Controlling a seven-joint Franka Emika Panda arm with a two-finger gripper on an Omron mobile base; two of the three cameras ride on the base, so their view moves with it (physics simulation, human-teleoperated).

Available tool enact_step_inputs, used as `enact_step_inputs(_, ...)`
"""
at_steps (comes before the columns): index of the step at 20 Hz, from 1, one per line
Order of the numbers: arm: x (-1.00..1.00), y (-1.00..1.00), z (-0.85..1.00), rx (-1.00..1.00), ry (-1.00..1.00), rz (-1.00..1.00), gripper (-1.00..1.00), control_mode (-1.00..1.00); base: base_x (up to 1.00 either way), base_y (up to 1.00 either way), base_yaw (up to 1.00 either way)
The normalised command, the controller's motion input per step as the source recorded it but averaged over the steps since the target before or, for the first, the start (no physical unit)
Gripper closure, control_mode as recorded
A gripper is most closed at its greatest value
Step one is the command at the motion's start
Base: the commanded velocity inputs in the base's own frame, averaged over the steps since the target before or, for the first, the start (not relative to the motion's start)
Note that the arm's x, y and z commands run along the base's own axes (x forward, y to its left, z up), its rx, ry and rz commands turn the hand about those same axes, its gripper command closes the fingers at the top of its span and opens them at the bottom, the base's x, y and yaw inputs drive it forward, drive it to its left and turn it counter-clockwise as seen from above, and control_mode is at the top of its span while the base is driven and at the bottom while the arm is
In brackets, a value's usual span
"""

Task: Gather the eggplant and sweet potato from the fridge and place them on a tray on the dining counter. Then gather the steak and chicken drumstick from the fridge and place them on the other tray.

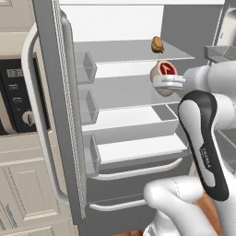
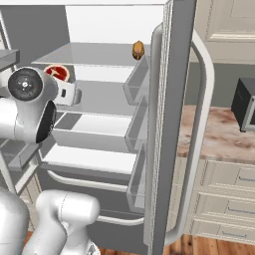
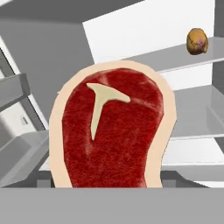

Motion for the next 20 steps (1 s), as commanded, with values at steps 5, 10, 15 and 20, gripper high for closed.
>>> enact_step_inputs(5, -0.55, -0.19, -0.24, -0.02, 0.00, 0.00, 1.00, -1.00, 0.00, 0.00, 0.00)
enact_step_inputs(10, -0.24, -0.23, -0.34, -0.08, 0.01, 0.00, 1.00, -1.00, 0.00, 0.00, 0.00)
enact_step_inputs(15, -0.05, -0.03, -0.07, -0.02, 0.00, 0.00, 1.00, -1.00, 0.00, 0.00, 0.00)
enact_step_inputs(20, 0.00, 0.00, 0.00, 0.00, 0.00, 0.00, 1.00, 1.00, 0.00, 0.00, 0.00)
